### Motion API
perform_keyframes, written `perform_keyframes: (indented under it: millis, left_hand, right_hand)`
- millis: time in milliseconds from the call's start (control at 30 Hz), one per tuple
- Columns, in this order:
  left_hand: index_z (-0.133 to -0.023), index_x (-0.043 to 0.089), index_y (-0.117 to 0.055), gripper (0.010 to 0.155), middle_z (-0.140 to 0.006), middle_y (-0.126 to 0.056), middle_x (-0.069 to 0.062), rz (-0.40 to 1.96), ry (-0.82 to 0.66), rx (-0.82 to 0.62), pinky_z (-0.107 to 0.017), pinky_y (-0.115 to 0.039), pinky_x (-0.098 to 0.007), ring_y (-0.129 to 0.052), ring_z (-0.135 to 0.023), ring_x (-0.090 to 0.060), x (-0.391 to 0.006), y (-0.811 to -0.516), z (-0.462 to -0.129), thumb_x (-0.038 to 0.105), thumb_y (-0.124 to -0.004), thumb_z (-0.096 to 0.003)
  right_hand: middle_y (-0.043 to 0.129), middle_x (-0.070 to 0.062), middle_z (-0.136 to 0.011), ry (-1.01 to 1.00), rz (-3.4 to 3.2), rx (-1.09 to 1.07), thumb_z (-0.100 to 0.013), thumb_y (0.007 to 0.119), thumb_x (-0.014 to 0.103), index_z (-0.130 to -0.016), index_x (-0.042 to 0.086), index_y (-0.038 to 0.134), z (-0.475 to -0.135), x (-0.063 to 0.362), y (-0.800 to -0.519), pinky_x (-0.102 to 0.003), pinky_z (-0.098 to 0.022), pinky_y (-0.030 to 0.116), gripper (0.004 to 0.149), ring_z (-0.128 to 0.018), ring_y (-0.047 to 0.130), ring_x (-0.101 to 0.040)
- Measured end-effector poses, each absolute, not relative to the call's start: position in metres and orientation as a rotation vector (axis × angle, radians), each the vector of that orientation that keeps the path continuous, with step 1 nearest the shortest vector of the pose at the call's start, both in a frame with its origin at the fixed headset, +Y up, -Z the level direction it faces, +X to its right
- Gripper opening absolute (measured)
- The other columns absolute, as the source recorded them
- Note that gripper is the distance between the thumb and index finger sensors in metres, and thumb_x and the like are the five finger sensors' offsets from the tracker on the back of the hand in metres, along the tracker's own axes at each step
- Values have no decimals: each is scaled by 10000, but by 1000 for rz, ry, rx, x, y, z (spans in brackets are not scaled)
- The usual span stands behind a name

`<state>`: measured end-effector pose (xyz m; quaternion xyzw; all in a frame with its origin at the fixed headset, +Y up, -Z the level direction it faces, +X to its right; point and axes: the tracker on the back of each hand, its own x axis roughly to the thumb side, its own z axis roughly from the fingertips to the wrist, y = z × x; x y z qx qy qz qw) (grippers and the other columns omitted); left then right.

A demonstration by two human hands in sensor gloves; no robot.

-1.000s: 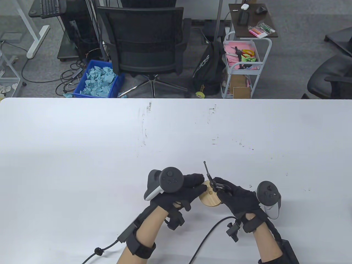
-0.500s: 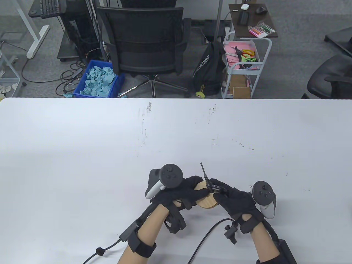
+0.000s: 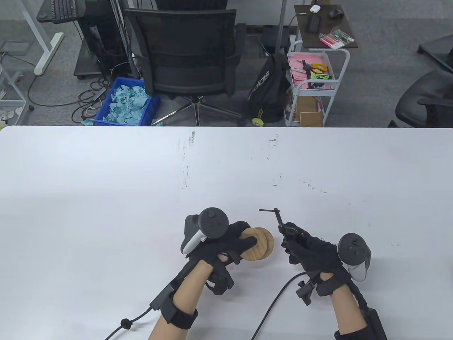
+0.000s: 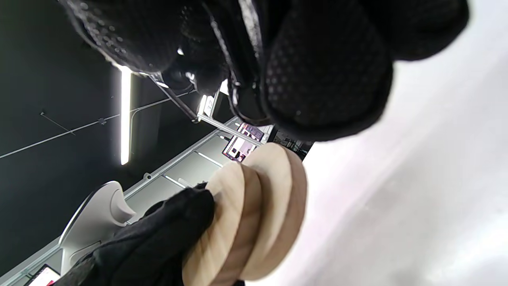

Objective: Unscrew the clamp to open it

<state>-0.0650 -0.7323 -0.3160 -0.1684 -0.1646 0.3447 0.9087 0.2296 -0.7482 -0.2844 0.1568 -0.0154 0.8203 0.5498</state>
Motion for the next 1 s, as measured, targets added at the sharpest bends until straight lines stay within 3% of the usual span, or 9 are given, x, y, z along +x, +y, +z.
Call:
perform_keyframes:
  millis: [267, 533, 733, 1000]
  left_hand:
    - [-962, 122, -711, 643, -752, -975, -34, 726, -329, -451, -325, -946, -246, -1122, -344, -76, -53, -754, -315, 525, -816, -472]
    - [-978, 128, -701, 651, -782, -960, -56, 630, -315, -402, -292, -936, -236, -1116, -312, -74, -48, -756, -312, 522, -820, -473]
    - [-1028, 210, -672, 639, -930, -843, -102, 515, -275, -342, -316, -916, -247, -1091, -332, -77, -50, -754, -309, 515, -807, -483]
    - [-1015, 231, -683, 618, -931, -840, -77, 563, -296, -321, -322, -910, -246, -1082, -327, -89, -49, -753, -310, 503, -817, -476]
  right_hand:
    - [891, -44, -707, -33, 1940, 354, -419, 800, 471, -933, 283, 724, -284, 232, -749, -451, -335, 797, 552, -332, 1007, -123]
    - [894, -50, -701, 2, 1950, 345, -419, 801, 471, -931, 278, 728, -284, 231, -749, -449, -332, 800, 552, -326, 1009, -122]
    - [896, -50, -699, 6, 1966, 346, -418, 802, 471, -930, 277, 729, -284, 230, -749, -450, -331, 800, 553, -324, 1010, -123]
    - [897, -51, -698, 22, 1906, 323, -417, 801, 472, -929, 281, 730, -286, 233, -752, -448, -329, 801, 551, -323, 1010, -121]
